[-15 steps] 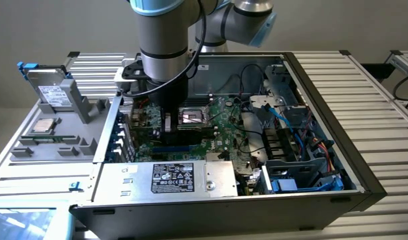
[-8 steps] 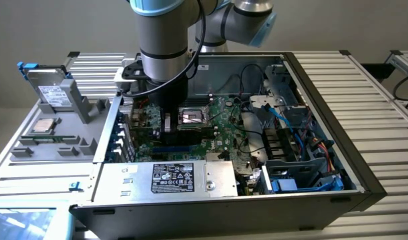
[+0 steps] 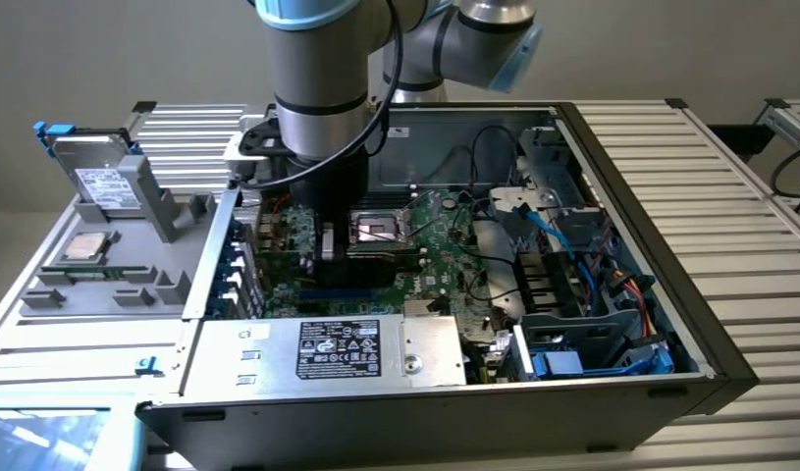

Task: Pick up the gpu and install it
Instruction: 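Insert the gpu into the slot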

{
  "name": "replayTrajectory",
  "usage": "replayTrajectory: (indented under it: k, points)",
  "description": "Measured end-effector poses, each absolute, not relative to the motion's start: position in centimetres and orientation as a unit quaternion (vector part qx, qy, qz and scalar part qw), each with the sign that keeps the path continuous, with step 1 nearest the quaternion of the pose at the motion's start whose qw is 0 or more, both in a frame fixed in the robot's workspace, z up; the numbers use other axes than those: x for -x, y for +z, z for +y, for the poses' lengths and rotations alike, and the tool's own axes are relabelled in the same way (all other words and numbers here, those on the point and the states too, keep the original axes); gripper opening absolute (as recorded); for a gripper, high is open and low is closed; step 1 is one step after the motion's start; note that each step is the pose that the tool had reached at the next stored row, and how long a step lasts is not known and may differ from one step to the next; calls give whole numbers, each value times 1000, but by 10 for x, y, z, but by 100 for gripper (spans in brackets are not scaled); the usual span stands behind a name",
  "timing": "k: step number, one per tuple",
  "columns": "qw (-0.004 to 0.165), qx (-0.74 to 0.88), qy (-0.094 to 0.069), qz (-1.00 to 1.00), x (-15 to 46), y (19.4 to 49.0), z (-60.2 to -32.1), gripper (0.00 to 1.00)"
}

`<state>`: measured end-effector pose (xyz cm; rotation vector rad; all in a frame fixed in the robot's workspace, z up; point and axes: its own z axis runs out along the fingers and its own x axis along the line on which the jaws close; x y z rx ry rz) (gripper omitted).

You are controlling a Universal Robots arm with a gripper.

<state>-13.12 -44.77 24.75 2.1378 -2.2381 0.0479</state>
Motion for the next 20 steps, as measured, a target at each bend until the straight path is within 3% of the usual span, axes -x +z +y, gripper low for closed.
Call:
replayTrajectory:
  k: [20]
  points:
    - [16, -691, 5, -723, 131, 246, -449, 29]
